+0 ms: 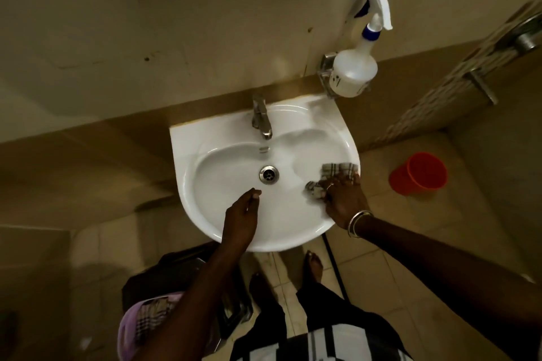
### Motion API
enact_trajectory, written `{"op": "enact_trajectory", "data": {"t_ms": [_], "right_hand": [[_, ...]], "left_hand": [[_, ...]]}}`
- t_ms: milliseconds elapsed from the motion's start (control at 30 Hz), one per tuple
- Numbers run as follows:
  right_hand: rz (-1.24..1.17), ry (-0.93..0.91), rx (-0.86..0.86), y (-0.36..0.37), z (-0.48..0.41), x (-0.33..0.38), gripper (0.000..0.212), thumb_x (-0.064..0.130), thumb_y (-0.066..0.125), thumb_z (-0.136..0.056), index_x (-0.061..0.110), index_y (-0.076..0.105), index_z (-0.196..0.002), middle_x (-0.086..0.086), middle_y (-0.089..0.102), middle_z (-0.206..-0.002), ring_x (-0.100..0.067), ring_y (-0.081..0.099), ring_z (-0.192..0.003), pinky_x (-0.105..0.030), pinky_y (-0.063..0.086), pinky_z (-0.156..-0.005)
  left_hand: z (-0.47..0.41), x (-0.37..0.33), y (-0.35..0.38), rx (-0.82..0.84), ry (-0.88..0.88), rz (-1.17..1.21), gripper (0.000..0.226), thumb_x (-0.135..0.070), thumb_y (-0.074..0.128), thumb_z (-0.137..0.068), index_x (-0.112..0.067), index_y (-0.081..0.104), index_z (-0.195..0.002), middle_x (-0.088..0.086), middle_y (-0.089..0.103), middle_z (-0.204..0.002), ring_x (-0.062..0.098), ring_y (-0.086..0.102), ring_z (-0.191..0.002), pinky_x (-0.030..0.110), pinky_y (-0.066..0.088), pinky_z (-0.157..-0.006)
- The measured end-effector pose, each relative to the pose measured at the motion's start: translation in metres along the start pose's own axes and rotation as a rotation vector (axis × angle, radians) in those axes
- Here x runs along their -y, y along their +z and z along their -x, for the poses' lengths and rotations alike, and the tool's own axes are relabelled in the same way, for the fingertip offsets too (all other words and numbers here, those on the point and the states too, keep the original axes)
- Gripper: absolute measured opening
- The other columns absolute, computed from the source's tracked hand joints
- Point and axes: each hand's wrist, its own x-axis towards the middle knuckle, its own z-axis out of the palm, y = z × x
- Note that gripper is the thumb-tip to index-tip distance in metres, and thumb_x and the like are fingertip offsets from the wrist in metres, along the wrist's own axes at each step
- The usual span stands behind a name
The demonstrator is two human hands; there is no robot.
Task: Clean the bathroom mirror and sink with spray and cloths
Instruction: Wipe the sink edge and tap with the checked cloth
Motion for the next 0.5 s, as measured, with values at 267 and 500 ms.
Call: {"op": "enact_trajectory", "data": {"t_ms": [267,500], "right_hand": [[-0.039,-0.042,0.050,0.039,0.052,0.083,0.048,0.036,0.038,-0.095,0.040,0.059,-0.138,0.010,0.063,-0.136,-0.022,0.045,-0.137,-0.053,0.021,-0.121],[-0.171,-0.124,-0.031,0.051,0.083,0.154,0.048,0.045,0.041,-0.101,0.030,0.051,-0.145,0.002,0.052,-0.150,-0.026,0.038,-0.146,-0.056,0.024,-0.119]], "left_hand": [[0.011,0.008,-0.030,-0.074,0.028,0.055,0.034,-0.036,0.048,-0.107,-0.022,0.067,-0.131,-0.018,0.061,-0.126,-0.002,0.051,-0.122,-0.005,0.031,-0.088],[0.010,0.018,-0.059,-0.219,0.038,0.102,0.030,-0.032,0.050,-0.106,-0.021,0.069,-0.127,-0.012,0.064,-0.131,0.001,0.053,-0.123,0.002,0.035,-0.094]]}}
